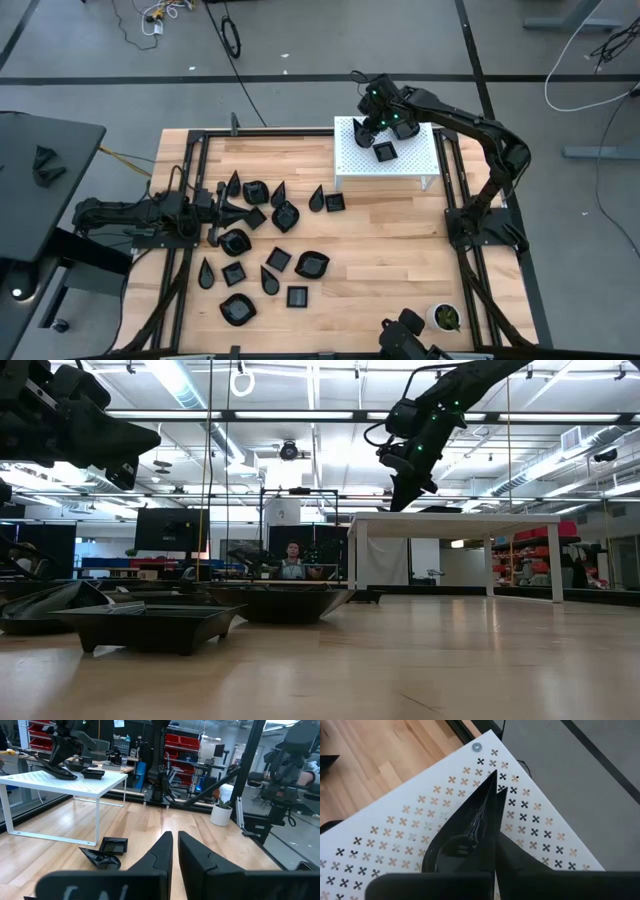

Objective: Pick & Place Mini shaped plates
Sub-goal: Stack the black drop shaped plate on the black drop shaped plate on the shelf

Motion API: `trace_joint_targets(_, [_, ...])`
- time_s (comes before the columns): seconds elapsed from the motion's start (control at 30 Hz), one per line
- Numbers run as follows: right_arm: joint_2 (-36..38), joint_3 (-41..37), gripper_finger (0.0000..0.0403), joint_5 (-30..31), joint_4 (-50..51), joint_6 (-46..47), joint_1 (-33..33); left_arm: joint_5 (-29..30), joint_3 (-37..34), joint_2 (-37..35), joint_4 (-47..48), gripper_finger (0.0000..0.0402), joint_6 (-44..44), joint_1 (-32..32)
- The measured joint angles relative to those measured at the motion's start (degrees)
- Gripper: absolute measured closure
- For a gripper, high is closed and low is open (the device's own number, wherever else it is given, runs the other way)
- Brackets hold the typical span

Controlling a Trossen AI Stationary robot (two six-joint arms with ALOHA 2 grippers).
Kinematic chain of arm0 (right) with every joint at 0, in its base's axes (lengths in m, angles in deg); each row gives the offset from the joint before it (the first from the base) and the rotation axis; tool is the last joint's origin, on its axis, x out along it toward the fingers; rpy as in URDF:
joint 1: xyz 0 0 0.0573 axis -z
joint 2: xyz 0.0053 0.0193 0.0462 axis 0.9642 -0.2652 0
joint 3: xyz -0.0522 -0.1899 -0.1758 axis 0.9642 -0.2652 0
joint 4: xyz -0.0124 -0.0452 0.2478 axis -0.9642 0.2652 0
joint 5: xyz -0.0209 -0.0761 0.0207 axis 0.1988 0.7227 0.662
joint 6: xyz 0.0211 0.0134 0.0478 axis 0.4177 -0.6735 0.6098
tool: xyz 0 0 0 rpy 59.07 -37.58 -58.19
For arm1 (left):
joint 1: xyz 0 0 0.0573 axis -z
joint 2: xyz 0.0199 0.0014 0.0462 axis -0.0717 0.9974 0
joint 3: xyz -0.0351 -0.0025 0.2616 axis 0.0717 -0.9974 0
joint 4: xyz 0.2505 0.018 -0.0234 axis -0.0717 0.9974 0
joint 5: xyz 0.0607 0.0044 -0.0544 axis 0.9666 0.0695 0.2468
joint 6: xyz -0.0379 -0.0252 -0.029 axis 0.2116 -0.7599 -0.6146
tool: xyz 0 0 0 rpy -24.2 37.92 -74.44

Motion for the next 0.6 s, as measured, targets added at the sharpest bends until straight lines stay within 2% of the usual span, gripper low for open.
trace_joint_targets(0.17, [0.1, 0.0, 0.0401, -0.4, 0.0, 1.1, 0.1, 0.0, 0.0, 0.0, 0.0, 0.0369, 0.0, 0.0])
trace_joint_targets(0.33, [0.3, 0.1, 0.0401, -3.8, 0.6, 2.5, 1.2, 0.0, 0.0, 0.0, 0.0, 0.0369, 0.0, 0.0])
trace_joint_targets(0.6, [0.3, 0.1, 0.0401, -4.5, 1.8, 3.9, 1.7, 0.0, 0.0, 0.0, 0.0, 0.0369, 0.0, 0.0])
